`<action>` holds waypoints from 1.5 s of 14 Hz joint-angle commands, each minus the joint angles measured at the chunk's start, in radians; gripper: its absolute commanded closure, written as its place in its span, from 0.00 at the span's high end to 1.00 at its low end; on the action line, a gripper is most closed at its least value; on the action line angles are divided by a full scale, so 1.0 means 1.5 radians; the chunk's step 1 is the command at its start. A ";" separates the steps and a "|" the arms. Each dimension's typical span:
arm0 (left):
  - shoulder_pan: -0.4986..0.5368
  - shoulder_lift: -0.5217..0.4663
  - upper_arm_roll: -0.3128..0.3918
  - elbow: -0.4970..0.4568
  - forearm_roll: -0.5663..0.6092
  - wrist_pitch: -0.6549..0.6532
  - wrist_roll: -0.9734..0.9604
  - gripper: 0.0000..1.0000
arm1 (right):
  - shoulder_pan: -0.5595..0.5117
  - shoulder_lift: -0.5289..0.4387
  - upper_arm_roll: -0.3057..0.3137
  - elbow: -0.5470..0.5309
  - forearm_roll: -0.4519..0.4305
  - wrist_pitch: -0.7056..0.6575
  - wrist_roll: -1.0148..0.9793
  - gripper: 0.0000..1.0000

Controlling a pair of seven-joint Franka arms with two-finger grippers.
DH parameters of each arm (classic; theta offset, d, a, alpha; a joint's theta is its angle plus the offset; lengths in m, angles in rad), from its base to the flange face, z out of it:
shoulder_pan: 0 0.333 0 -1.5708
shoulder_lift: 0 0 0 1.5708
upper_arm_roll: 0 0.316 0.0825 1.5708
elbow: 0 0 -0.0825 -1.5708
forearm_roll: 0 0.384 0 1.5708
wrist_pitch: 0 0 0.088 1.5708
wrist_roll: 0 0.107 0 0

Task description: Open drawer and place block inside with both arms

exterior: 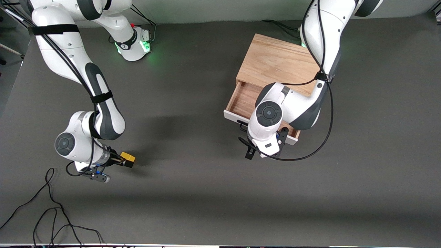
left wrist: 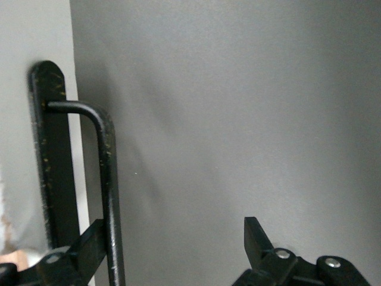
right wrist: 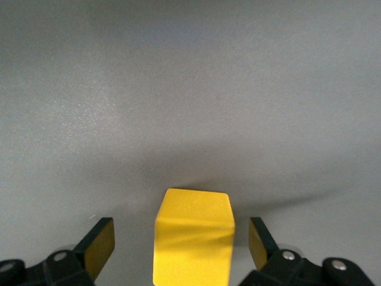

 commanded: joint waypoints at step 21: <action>0.275 -0.315 0.006 -0.048 -0.004 -0.246 0.698 1.00 | 0.032 -0.017 0.002 0.150 0.012 -0.160 0.044 0.40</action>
